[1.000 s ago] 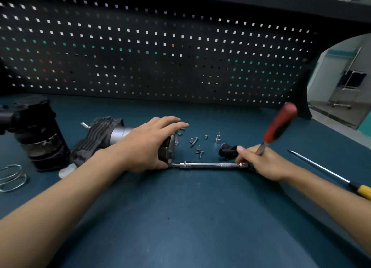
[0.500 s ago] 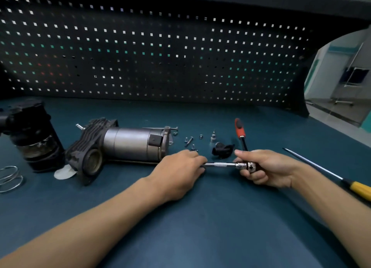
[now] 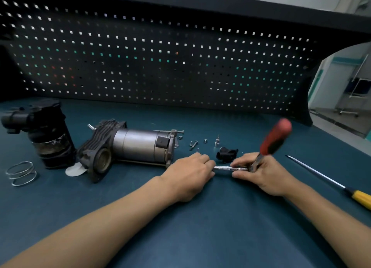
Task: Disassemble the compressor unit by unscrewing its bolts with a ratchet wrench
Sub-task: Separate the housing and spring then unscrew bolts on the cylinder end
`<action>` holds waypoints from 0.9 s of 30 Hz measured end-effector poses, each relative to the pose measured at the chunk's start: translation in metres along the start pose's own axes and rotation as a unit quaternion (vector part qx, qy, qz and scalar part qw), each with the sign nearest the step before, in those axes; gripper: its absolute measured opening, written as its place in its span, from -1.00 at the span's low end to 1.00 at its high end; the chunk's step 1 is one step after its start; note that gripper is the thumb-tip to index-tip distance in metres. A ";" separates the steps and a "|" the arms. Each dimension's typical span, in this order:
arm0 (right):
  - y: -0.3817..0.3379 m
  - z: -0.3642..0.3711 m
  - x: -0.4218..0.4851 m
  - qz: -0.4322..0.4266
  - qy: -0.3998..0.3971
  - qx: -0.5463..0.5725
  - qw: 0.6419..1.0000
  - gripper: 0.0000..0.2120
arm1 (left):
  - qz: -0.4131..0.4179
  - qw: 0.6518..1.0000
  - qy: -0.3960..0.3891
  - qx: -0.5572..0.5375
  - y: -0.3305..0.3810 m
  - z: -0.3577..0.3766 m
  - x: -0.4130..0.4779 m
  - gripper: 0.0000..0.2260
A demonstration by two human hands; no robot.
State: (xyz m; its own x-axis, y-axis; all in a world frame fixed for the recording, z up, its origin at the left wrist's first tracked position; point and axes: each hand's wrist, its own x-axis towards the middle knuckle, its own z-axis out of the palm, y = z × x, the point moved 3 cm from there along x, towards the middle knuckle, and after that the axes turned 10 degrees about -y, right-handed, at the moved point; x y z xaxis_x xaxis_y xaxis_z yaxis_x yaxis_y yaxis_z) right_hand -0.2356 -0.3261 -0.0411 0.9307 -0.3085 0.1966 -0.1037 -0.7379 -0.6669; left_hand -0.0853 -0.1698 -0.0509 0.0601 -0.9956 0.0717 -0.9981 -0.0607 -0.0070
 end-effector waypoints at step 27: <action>0.003 0.002 0.014 0.332 -0.059 0.303 0.891 -0.58 | -0.011 0.996 0.086 -0.007 0.021 -0.006 0.012 -0.90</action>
State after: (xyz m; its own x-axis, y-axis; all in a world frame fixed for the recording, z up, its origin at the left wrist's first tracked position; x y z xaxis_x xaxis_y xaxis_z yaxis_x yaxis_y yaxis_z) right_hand -0.2221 -0.3315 -0.0417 0.7690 -0.4643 -0.4394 -0.4708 0.0537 -0.8806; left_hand -0.1061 -0.1830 -0.0443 0.0807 -0.9670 0.2417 -0.9967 -0.0807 0.0102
